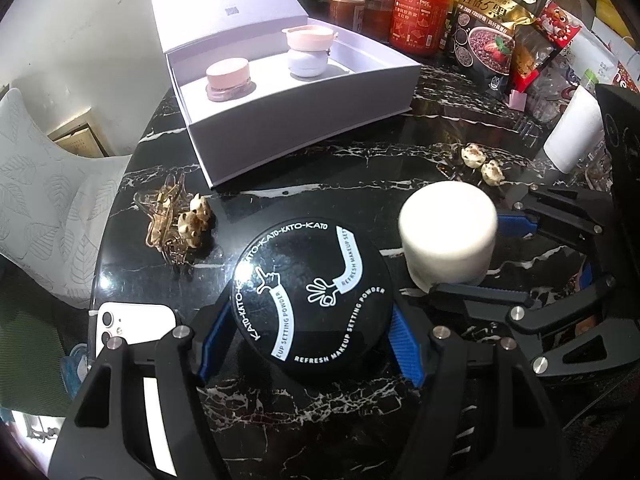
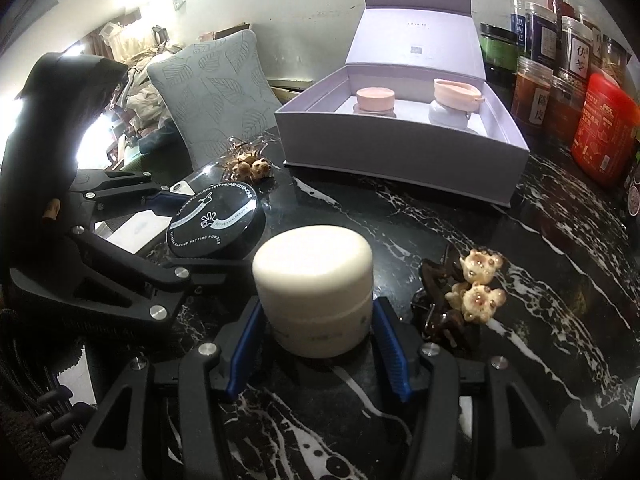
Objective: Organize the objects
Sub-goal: 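Lift the black powder tin with the left gripper while the right lifts the white cream jar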
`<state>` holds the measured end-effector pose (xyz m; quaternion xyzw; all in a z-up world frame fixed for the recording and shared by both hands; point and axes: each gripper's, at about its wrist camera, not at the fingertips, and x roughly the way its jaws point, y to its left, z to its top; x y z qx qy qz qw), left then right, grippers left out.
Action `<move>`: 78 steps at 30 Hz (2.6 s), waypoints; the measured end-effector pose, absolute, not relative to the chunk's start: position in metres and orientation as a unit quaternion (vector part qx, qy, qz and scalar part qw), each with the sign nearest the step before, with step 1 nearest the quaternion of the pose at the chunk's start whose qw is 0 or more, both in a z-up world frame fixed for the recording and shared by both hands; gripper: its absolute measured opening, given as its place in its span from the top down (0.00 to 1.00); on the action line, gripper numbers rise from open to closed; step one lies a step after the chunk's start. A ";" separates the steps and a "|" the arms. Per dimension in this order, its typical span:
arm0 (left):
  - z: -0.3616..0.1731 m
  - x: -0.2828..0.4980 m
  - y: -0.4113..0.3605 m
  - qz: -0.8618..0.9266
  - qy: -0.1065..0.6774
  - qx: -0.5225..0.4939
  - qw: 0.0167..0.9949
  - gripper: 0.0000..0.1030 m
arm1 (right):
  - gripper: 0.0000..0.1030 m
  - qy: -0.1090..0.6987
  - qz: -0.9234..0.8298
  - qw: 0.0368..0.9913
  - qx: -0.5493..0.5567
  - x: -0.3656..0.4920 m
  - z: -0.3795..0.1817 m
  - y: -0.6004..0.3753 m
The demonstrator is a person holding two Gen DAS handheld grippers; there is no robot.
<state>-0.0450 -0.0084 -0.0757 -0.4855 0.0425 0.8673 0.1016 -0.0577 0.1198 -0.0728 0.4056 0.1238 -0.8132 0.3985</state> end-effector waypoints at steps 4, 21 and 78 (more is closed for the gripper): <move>-0.074 -0.045 -0.009 0.867 0.038 -0.487 0.100 0.35 | 0.46 0.122 -0.815 0.400 0.400 -0.056 -0.070 0.122; -0.079 -0.048 -0.014 0.862 0.023 -0.497 0.096 0.35 | 0.46 0.121 -0.816 0.401 0.397 -0.064 -0.070 0.112; -0.040 -0.064 -0.016 0.876 0.021 -0.474 0.082 0.35 | 0.46 0.112 -0.829 0.391 0.383 -0.087 -0.037 0.121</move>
